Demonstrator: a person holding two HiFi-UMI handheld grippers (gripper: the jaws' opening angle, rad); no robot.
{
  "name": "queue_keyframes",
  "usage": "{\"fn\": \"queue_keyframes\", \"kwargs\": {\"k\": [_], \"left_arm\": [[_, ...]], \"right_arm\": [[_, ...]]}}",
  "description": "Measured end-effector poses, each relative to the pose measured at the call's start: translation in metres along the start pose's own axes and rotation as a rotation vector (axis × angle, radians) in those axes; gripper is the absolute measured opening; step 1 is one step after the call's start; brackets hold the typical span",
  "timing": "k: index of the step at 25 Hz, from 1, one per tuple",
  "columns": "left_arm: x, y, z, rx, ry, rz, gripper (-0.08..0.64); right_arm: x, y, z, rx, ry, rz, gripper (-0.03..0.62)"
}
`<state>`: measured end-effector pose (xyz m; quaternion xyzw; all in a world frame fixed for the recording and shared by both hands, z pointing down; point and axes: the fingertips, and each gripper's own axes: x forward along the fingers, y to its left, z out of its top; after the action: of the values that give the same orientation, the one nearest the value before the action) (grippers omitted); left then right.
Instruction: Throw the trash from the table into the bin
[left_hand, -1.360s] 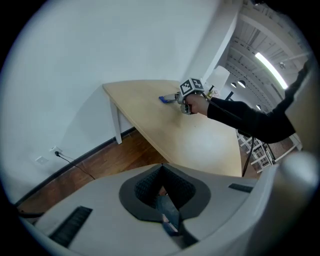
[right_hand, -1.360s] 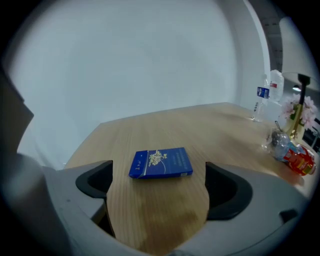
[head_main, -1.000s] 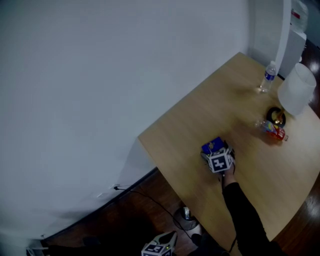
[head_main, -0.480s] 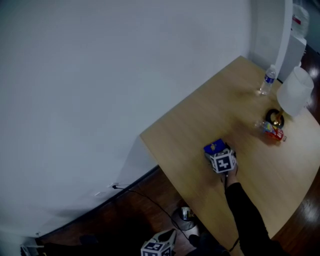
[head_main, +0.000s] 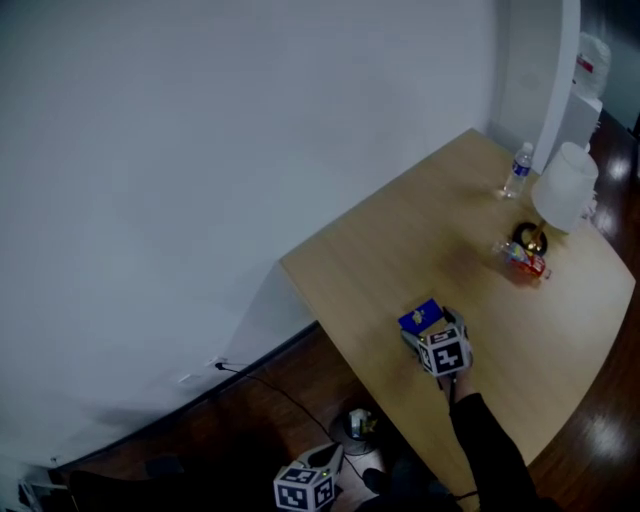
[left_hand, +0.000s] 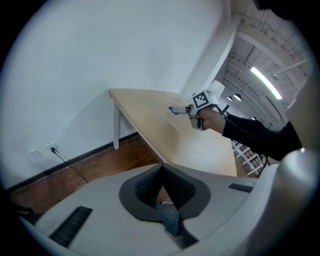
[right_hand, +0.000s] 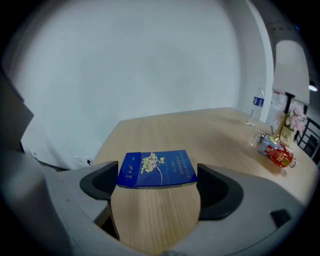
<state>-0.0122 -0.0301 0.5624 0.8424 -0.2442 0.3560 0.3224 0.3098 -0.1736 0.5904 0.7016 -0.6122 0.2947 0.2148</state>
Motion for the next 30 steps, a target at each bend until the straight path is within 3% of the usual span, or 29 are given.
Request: {"fn": "queue_keyframes", "kwargs": {"k": [8,16,23,30], "left_arm": [[-0.015,-0.002,-0.036,-0.004,-0.024,0.011,0.006],[-0.026,-0.014,-0.072,-0.046,-0.075,0.033,0.006],[-0.039,-0.004,-0.106,-0.111,-0.092,0.057,0.006],[-0.045,0.006,-0.138,-0.202,-0.092,0.107,0.006]], "right_arm": [[-0.08,0.062,-0.065,-0.036,0.052,0.073,0.508],[-0.148,0.088,-0.122,-0.082,0.091,0.126,0.495],[-0.17,0.113,-0.152,-0.138,0.126,0.166,0.494],[-0.171,0.18,-0.172,-0.244,0.171,0.322,0.494]]}}
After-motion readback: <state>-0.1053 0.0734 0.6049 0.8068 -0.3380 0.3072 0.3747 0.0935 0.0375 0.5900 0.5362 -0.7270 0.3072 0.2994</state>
